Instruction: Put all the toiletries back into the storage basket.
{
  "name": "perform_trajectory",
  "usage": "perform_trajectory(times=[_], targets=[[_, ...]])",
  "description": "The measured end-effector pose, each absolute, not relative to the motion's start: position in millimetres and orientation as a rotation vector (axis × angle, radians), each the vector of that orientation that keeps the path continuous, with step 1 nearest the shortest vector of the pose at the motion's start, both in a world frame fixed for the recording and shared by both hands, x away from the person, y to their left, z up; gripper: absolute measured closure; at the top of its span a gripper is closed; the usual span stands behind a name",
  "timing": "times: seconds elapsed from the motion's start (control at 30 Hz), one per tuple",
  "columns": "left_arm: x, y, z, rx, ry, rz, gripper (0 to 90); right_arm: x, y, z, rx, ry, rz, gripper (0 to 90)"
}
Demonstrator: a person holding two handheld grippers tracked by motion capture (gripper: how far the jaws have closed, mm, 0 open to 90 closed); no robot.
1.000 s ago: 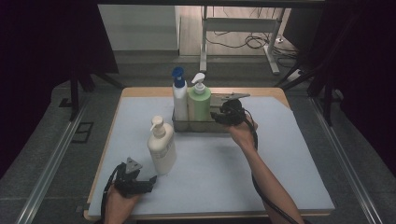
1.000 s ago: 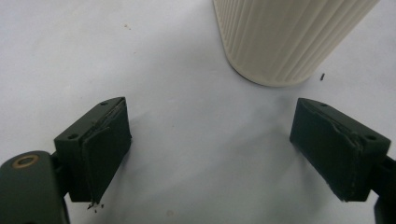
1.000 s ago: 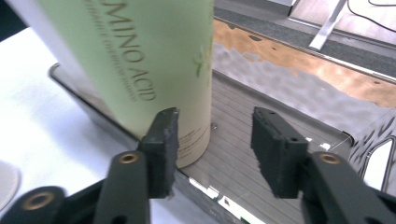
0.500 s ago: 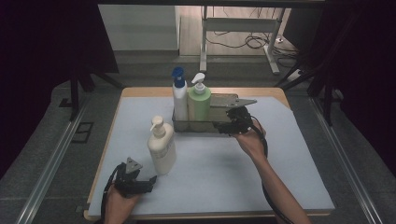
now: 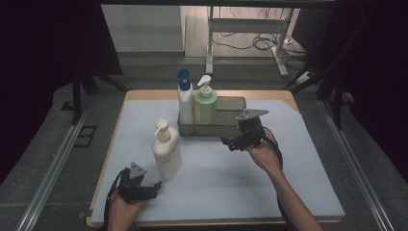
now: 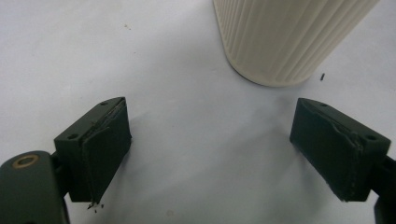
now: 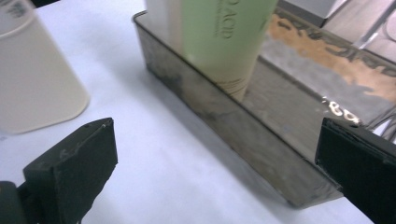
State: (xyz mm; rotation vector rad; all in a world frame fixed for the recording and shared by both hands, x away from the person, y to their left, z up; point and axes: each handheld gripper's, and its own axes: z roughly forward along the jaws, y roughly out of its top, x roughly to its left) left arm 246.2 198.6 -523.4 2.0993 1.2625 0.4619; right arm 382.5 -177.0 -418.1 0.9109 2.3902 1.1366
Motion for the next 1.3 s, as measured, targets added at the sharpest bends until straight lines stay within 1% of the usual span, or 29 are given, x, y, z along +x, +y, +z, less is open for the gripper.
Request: perform_trajectory(times=[0.3, 0.77, 1.03, 1.07, 1.3], targets=[[246.2, 198.6, -523.4, 2.099, 1.263, 0.462, 12.2, 365.1, -191.3, -419.6, 0.934, 2.404, 1.102, 0.0], [246.2, 198.7, -523.4, 2.098, 1.263, 0.463, 12.2, 327.4, -226.5, -425.5, 1.026, 2.371, 1.108, 0.0], [246.2, 198.7, -523.5, 2.099, 1.262, 0.462, 12.2, 308.9, -239.4, -442.9, 1.076, 2.342, 1.07, 0.0], [246.2, 198.8, -523.4, 2.1, 1.261, 0.463, 12.2, 304.9, -242.0, -449.4, 1.088, 2.33, 1.043, 0.0], [246.2, 198.7, -523.4, 2.1, 1.262, 0.463, 12.2, 296.1, -251.4, -466.4, 1.134, 2.318, 1.034, 0.0]])
